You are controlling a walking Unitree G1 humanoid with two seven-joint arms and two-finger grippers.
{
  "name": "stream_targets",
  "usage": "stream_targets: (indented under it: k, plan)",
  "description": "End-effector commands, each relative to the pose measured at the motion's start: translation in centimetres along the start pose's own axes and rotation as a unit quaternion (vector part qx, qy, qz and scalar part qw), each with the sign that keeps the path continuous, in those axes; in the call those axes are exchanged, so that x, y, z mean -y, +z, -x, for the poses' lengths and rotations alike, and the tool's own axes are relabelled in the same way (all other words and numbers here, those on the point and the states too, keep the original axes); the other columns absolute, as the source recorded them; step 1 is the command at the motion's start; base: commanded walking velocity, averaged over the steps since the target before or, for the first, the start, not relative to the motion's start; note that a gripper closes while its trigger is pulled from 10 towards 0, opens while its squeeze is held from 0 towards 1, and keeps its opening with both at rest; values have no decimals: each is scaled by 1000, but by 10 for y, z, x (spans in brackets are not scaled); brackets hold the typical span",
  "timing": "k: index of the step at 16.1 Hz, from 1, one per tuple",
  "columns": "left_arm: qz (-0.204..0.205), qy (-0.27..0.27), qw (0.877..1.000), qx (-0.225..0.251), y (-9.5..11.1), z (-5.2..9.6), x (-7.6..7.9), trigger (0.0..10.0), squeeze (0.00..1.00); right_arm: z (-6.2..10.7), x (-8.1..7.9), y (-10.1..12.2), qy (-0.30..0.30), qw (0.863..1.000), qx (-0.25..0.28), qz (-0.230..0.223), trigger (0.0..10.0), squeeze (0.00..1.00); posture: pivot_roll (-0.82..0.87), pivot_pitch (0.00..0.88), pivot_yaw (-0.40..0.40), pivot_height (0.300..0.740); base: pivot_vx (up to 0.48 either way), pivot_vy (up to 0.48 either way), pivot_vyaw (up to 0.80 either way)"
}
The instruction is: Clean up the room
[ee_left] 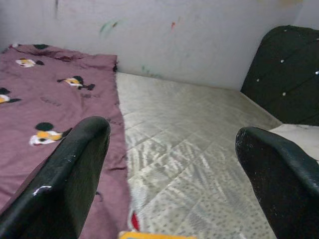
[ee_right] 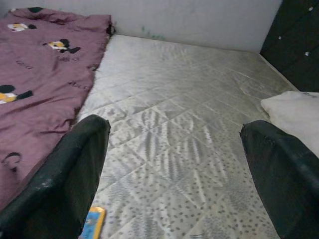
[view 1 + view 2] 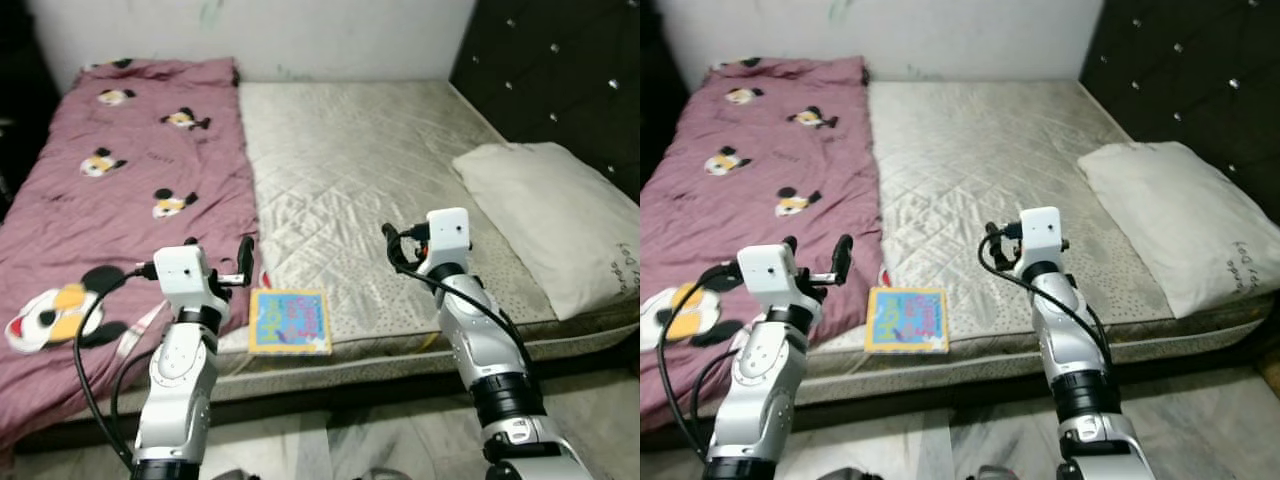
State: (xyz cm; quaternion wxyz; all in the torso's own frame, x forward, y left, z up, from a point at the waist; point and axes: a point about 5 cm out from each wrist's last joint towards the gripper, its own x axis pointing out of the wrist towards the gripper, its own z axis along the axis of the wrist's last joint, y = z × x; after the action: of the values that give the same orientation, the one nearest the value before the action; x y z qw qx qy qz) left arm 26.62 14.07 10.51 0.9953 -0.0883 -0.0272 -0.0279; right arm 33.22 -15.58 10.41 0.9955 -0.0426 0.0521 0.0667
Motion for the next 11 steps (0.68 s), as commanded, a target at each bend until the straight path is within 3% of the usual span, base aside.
stream_targets:
  k: [1, 4, 11]
  plan:
    - [-2, -3, 1000, 5, 3, -1, 0, 10000, 0, -1, 1, 0, -4, 1000, -5, -2, 10000, 0, -76, 15, -23, 740, 405, 0, 0]
    - [-6, -4, 1000, 2, 2, -1, 0, 10000, 0, -1, 2, -1, -6, 1000, -6, 0, 10000, 0, -77, 17, -22, 740, 336, 0, 0]
    - [-10, 6, 1000, -5, 0, -1, 0, 10000, 0, -1, 3, -3, -10, 1000, -10, 1, 10000, 0, -76, 17, -21, 740, 0, 0, 0]
